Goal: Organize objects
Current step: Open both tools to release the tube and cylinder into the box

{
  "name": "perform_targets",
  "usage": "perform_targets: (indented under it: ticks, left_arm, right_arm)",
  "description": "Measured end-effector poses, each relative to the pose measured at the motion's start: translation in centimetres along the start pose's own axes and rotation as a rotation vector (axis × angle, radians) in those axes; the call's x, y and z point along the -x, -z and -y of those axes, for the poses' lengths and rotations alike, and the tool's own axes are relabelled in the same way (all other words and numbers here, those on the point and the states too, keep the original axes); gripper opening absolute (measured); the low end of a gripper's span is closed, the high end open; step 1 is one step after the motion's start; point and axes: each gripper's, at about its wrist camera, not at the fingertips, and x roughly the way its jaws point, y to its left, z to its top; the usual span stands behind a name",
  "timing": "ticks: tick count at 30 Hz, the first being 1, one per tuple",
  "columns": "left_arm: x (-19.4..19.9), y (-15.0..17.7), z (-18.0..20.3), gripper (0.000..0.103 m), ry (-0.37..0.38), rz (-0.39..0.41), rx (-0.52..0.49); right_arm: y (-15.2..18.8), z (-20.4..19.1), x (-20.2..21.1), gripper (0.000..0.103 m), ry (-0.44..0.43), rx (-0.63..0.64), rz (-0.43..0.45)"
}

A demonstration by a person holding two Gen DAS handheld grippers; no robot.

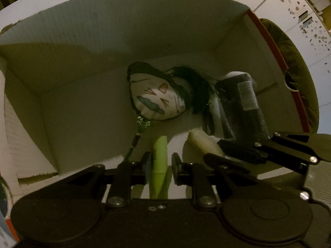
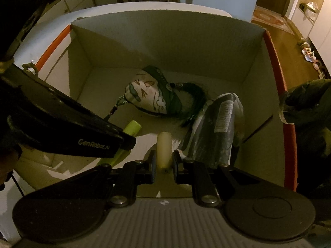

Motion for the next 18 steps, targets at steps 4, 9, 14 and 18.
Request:
perform_targets:
  ticks: [4, 9, 14, 18]
  left_arm:
    - [0.1, 0.4, 0.1, 0.034, 0.002, 0.01, -0.016]
    - [1.2, 1.2, 0.1, 0.04, 0.021, 0.054, -0.019]
    - [2.8, 2.5, 0.0, 0.044, 0.037, 0.096, -0.027]
    - [4.9, 3.0, 0.4, 0.045, 0.044, 0.136, -0.039]
  right_arm:
    - [0.3, -0.1, 1.3, 0.016, -0.015, 0.0, 0.05]
    - [1.2, 0.0, 2.8, 0.016, -0.027, 0.0, 0.072]
    - [1.7, 0.2, 4.1, 0.016, -0.037, -0.036, 0.11]
    - [2.2, 0.1, 5.6, 0.016, -0.044, -0.056, 0.146]
